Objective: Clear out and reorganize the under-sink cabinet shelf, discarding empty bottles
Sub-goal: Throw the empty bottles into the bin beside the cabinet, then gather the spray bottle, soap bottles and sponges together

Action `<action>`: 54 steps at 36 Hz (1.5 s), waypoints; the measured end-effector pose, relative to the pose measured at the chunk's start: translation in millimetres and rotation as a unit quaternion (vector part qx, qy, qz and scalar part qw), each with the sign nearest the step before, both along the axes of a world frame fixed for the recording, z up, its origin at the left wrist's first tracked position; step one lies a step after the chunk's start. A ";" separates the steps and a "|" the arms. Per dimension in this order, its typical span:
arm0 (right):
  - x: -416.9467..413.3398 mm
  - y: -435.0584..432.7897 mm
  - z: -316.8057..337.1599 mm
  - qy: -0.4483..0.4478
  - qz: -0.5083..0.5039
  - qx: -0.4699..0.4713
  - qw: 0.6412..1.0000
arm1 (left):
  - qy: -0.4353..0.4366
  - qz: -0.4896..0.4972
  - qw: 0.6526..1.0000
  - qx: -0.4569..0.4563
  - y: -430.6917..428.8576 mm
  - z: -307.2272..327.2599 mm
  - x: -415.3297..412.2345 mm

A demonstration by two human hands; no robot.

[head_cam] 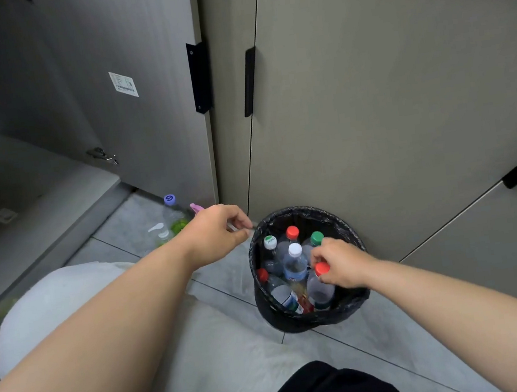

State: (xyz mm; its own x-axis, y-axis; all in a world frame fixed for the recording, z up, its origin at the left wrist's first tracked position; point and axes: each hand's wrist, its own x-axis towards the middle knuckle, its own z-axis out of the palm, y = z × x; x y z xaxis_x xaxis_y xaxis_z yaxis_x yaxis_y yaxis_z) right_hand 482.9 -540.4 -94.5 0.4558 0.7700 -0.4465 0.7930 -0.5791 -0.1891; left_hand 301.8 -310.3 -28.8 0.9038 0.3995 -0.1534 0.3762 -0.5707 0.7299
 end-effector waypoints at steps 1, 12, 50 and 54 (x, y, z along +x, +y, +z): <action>-0.2 -2.6 -8.7 -0.007 -0.010 -0.006 1.000 | 0.000 0.001 1.000 0.000 0.3 0.0 -0.1; 0.3 -15.7 -45.6 -0.018 -0.018 -0.097 0.995 | 0.006 0.017 1.000 0.012 4.1 3.2 -1.4; -41.3 323.6 -114.6 -0.050 -0.118 0.063 0.990 | 0.028 0.278 0.946 -0.164 196.9 -167.6 -97.8; -47.3 314.2 -100.1 -0.076 -0.069 0.140 0.985 | 0.027 0.239 0.962 -0.127 205.3 -187.2 -80.5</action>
State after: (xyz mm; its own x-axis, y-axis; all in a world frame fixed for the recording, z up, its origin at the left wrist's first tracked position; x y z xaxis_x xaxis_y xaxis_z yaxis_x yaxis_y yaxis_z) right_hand 435.6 -226.2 -194.6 0.6103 0.7790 -0.1439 0.7417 -0.6257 -0.2417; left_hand 221.3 -105.0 -216.0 0.6138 0.7111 -0.3428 0.5926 -0.1281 0.7953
